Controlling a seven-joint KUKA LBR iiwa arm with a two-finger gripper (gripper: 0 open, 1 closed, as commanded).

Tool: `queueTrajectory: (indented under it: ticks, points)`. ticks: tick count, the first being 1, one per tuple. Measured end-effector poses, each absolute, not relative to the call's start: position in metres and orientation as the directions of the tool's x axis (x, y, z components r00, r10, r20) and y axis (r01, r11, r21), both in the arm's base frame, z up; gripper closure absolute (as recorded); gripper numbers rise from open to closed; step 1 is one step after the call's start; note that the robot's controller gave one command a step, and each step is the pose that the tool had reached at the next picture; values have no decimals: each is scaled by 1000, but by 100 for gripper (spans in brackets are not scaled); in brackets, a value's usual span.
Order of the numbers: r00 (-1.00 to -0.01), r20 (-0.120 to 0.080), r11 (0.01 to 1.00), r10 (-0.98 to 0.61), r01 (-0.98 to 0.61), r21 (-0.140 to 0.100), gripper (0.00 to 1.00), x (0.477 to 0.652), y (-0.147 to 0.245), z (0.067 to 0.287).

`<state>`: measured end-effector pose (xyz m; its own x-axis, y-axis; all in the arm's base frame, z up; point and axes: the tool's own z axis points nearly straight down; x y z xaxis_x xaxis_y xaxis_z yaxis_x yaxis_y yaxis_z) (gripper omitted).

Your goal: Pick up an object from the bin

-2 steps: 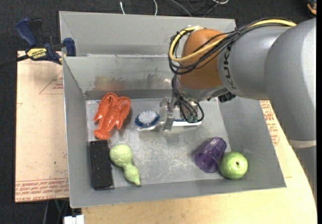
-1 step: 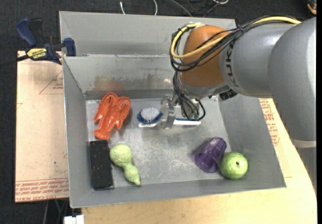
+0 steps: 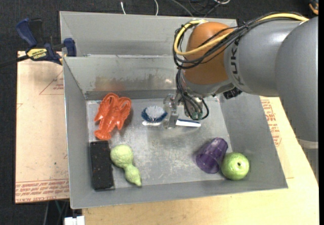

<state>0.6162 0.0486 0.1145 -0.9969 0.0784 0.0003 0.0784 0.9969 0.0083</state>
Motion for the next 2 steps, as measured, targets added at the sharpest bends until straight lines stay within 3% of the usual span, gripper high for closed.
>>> queueTrajectory:
  ticks: [1, 2]
  points:
    - [-997, -9, 997, 78, 78, 10, 100, 619, 49, 140]
    - [-997, -9, 997, 78, 78, 10, 100, 619, 49, 150]
